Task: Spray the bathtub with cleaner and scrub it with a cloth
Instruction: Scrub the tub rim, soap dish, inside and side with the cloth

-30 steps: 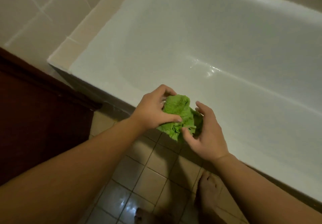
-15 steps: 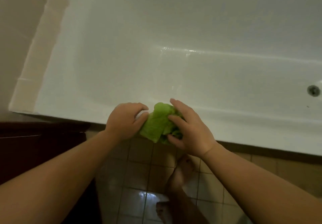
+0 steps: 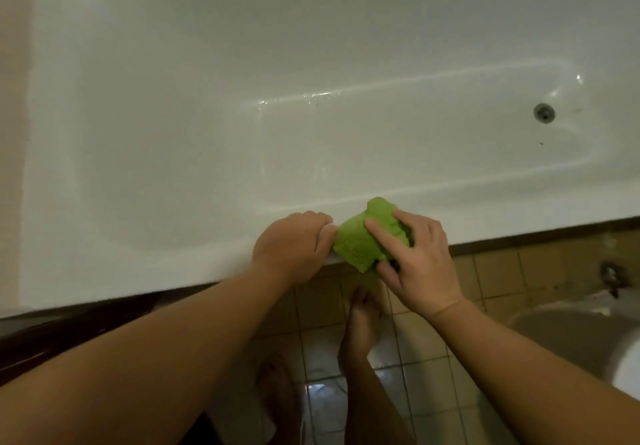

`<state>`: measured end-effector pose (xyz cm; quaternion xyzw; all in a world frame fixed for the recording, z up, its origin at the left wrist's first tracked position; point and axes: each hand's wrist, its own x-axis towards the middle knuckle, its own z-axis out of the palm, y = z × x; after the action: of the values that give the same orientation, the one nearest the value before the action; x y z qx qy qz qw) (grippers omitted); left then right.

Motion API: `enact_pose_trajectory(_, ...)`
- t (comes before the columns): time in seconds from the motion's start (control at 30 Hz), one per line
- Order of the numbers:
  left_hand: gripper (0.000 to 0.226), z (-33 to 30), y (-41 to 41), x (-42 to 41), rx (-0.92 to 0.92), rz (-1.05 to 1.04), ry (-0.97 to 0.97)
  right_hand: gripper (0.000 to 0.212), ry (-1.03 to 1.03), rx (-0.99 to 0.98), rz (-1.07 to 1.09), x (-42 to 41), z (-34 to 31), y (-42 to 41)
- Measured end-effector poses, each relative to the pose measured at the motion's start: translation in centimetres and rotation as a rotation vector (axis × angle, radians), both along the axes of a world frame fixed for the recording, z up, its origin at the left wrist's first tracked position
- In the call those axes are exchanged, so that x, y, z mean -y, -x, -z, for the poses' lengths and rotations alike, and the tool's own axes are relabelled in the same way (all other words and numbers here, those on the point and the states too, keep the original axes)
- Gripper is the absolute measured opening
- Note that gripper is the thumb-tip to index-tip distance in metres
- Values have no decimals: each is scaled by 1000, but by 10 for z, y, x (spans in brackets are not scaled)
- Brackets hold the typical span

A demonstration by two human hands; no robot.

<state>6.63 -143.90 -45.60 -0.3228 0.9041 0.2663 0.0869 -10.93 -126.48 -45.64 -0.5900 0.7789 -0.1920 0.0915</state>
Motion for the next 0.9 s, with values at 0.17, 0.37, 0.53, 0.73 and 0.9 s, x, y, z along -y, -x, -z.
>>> enact_pose_trajectory(0.17,54,6,25,-10,26,137,-60,60,34,35,408,-31,-1,-2)
enact_pose_trajectory(0.37,73,1,46,-19,96,296,37,65,125,201,783,-52,7,-4)
enact_pose_trajectory(0.53,83,1,92,-37,106,371,49,73,305,257,896,-65,26,9)
enact_pose_trajectory(0.73,83,9,148,-58,60,458,72,75,483,475,941,-57,35,31)
enact_pose_trajectory(0.9,81,7,170,-69,18,524,75,84,608,573,1032,-51,46,47)
